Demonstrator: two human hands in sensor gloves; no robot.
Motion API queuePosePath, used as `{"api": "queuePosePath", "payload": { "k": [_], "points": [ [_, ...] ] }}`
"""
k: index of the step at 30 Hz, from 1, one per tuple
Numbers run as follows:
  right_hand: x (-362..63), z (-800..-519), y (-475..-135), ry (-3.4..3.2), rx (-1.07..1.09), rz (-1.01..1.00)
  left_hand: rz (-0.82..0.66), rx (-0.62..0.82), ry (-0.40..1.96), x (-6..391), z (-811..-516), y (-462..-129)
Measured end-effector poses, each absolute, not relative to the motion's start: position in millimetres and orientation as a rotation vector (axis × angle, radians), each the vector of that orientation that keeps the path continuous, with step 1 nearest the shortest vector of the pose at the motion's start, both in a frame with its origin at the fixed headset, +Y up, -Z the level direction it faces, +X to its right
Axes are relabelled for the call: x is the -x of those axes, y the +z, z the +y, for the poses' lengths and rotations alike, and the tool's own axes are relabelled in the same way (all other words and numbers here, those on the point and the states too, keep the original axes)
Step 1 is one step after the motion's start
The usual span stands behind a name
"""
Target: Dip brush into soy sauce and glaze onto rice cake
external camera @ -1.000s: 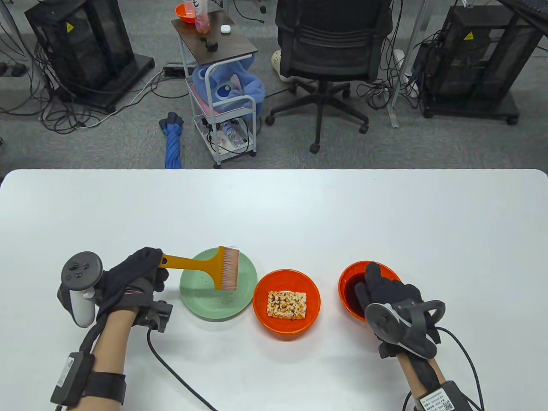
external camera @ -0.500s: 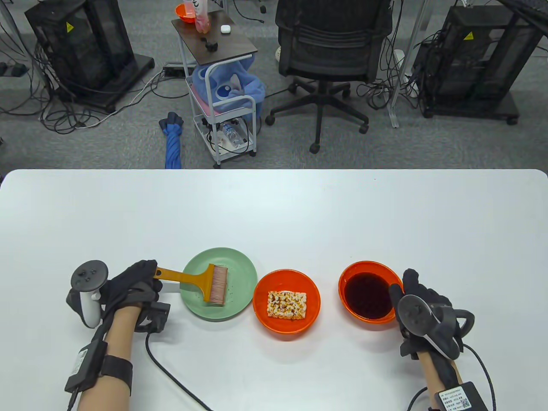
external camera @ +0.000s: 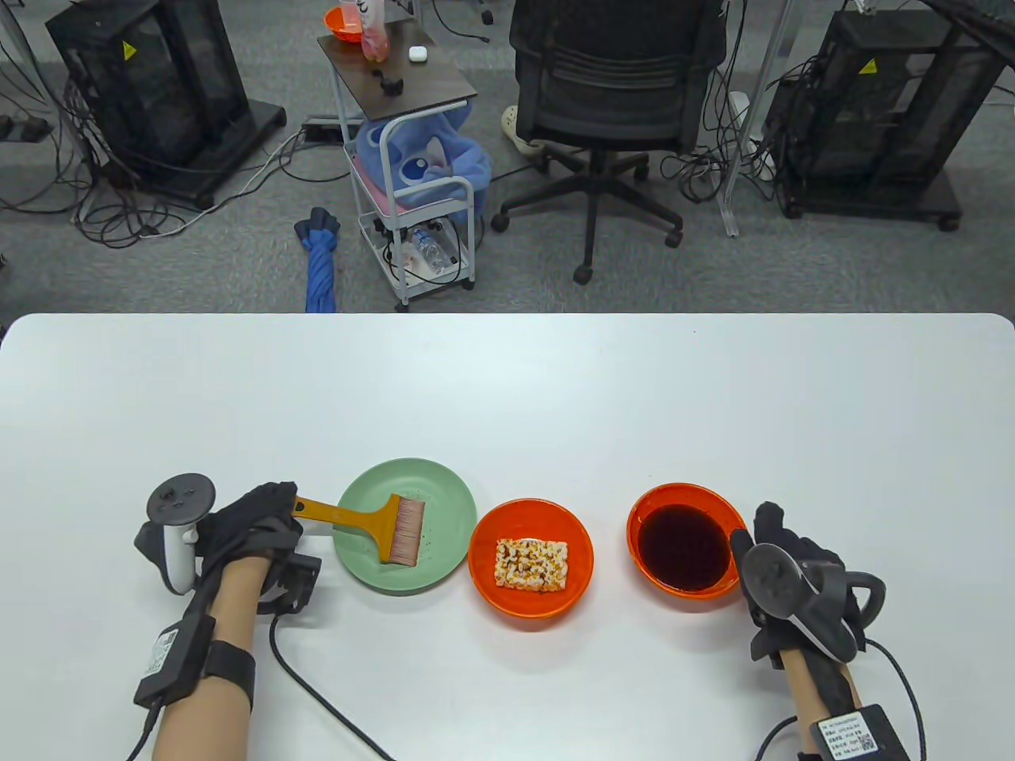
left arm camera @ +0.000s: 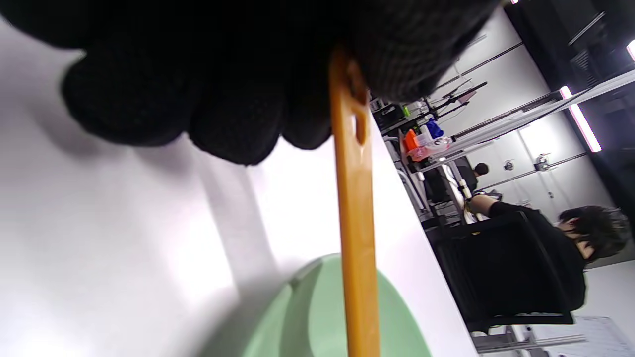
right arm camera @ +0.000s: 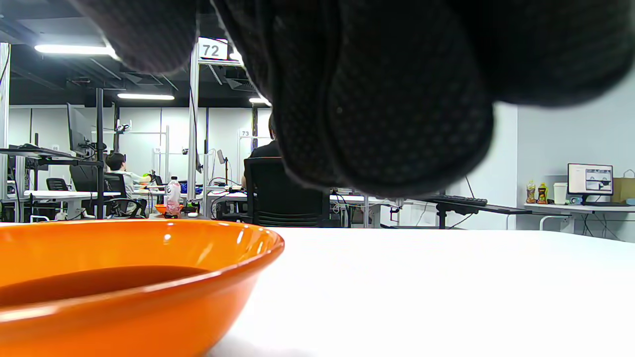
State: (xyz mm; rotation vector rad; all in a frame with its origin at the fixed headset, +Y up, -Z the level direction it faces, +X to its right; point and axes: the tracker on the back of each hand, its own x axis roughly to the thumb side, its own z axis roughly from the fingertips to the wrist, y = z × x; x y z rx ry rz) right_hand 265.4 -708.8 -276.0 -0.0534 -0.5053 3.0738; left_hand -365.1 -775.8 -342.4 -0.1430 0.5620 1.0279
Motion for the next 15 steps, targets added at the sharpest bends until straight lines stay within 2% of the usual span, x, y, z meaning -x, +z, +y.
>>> {"api": "queuePosePath", "payload": {
  "k": [5,7,9,12,15],
  "points": [
    [-264.0,-709.4,-275.0,3.074,0.041,-0.516,0.584,0.166,1.014,369.5,-771.4,-337.4],
    [-260.9,-707.9,-273.2,3.105,0.026,-0.541,0.605,0.133,1.001,371.6,-762.9,-333.0],
    [-256.4,-707.8,-271.9,3.119,0.003,-0.542,0.606,0.043,0.893,370.4,-744.9,-328.0],
    [-252.7,-709.6,-272.3,3.122,-0.023,-0.514,0.539,-0.015,0.782,359.7,-715.9,-322.4],
    [-251.9,-710.8,-274.3,3.129,-0.031,-0.505,0.360,-0.090,0.772,334.9,-687.8,-314.1]
  ]
}}
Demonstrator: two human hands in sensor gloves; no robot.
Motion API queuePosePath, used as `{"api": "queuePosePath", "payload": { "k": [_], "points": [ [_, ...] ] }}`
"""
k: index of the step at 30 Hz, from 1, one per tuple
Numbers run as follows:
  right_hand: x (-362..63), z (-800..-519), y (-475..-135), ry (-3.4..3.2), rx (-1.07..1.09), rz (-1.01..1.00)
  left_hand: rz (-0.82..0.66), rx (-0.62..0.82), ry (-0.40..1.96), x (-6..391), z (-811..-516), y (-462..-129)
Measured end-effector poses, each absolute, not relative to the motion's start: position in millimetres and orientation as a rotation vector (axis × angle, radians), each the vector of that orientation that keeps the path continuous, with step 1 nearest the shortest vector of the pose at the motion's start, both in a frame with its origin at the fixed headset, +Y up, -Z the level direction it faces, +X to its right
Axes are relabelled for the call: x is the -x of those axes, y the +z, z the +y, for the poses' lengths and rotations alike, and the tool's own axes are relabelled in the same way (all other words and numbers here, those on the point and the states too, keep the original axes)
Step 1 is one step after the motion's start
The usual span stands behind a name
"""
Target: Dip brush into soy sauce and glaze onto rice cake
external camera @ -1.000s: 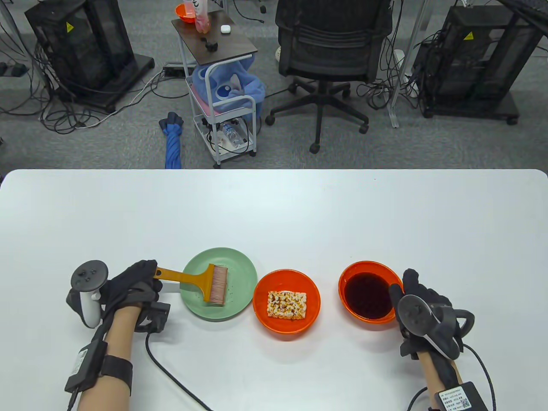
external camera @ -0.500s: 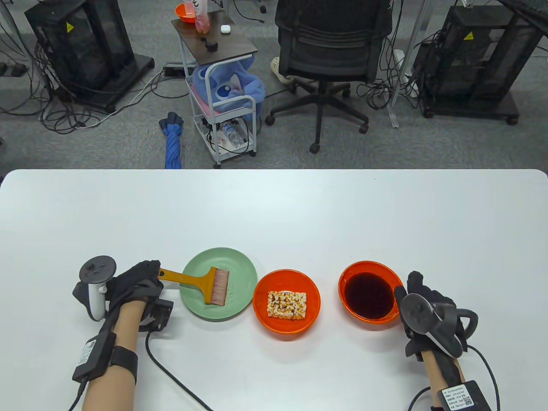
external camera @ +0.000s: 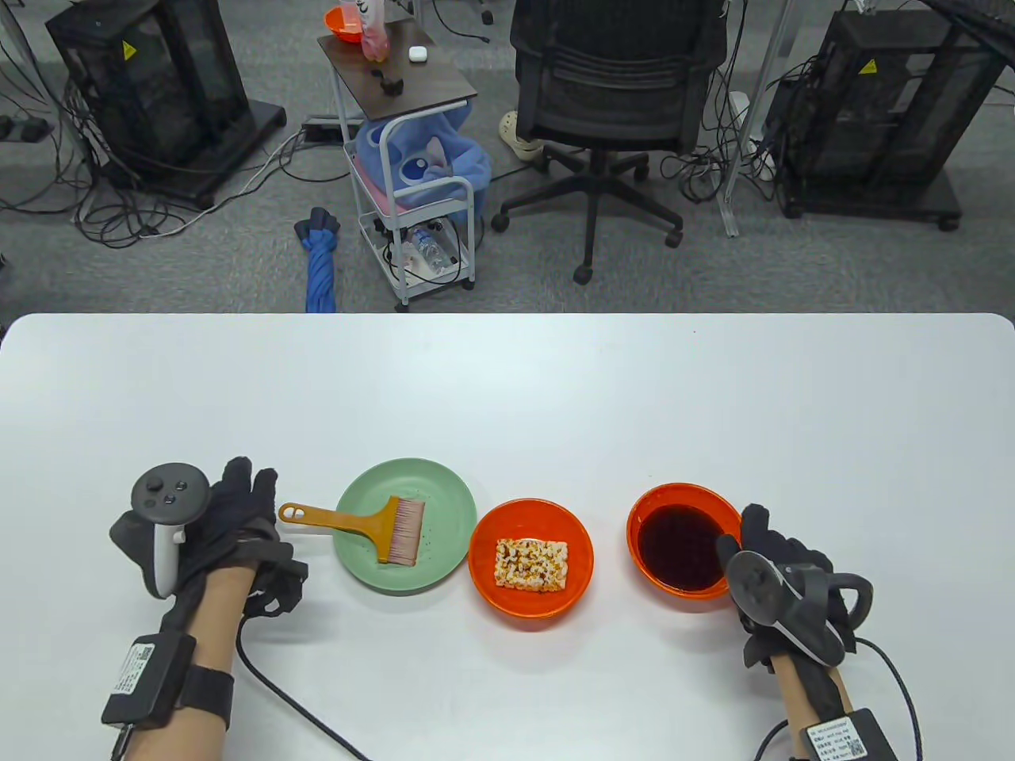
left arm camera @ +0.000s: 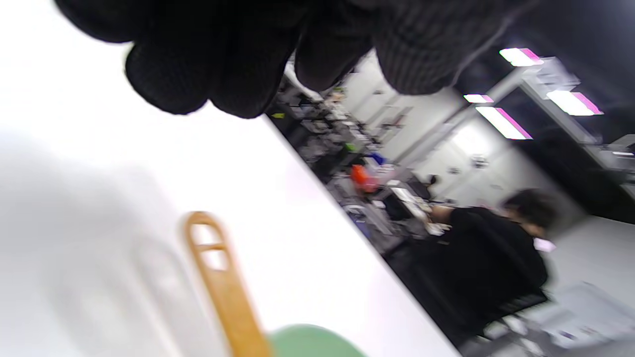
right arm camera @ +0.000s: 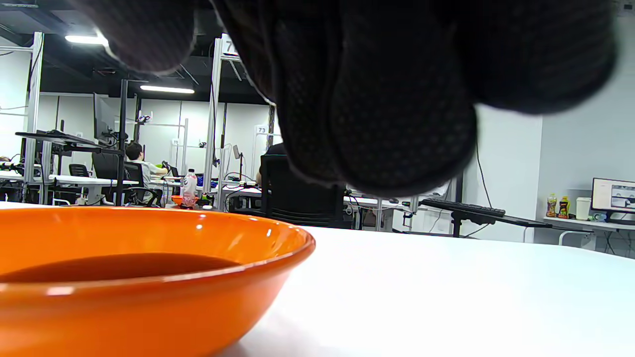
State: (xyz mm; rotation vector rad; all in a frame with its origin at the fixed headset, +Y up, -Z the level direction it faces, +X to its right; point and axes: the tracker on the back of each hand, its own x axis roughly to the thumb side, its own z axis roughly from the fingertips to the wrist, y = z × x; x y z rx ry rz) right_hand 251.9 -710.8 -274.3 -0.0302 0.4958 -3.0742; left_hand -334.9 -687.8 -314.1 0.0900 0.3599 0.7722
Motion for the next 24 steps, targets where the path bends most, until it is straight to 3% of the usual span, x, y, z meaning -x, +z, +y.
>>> {"api": "queuePosePath", "payload": {
  "k": [6,13,24],
  "points": [
    [-257.6,-715.1,-276.0,-3.083,0.020,0.439,0.068,-0.174,0.712,272.5,-670.7,-293.8],
    [-261.1,-718.7,-276.0,-3.079,0.007,0.387,0.002,-0.163,0.585,231.9,-700.5,-283.3],
    [-261.8,-722.2,-277.1,-3.087,-0.007,0.326,0.045,-0.100,0.544,241.1,-722.3,-286.4]
  ]
}}
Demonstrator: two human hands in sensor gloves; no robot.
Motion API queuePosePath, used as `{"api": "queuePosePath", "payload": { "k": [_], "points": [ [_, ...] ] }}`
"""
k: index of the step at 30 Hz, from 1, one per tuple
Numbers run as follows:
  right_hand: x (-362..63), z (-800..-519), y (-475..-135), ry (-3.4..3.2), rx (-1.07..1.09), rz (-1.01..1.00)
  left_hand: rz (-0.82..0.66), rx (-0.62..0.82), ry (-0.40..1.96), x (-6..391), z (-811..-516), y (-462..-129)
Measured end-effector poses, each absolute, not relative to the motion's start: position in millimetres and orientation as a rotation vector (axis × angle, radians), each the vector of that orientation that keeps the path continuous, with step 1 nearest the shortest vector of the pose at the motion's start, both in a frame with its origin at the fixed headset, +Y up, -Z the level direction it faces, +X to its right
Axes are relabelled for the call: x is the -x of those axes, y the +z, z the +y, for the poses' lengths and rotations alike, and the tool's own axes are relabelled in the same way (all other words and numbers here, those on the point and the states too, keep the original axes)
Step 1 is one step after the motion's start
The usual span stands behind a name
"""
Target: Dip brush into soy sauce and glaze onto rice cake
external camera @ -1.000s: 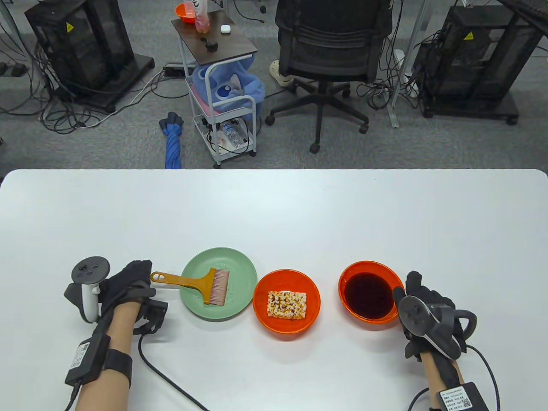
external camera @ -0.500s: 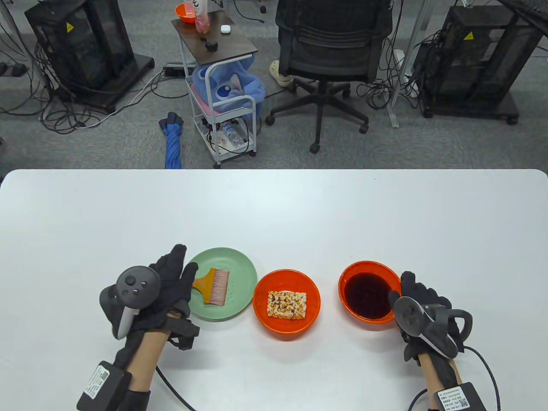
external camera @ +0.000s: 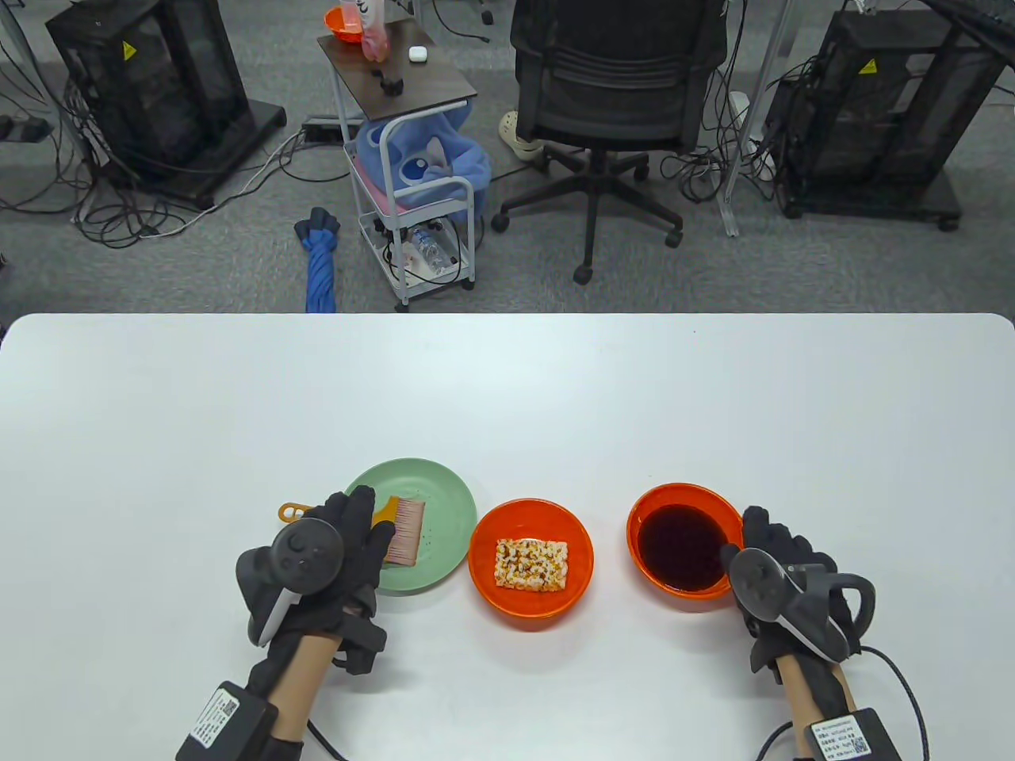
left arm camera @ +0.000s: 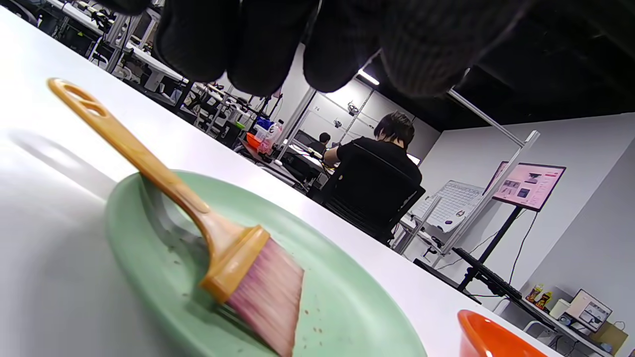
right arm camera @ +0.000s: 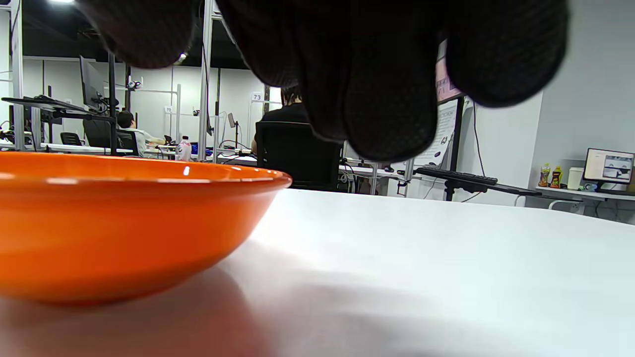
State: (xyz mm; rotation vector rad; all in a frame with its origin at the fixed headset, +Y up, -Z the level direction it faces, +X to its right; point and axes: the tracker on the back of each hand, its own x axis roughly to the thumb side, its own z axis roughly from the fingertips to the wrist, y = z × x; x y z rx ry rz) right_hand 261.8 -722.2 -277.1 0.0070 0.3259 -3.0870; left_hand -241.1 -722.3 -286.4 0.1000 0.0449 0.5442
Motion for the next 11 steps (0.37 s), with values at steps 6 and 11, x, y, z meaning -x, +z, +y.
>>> {"api": "queuePosePath", "payload": {
  "k": [6,11],
  "points": [
    [-268.4,-724.3,-278.4,-3.090,-0.051,0.313,0.094,-0.081,0.538,249.4,-726.8,-286.6],
    [-272.0,-726.8,-279.3,-3.091,-0.079,0.269,0.119,-0.055,0.528,252.3,-726.4,-285.7]
  ]
}}
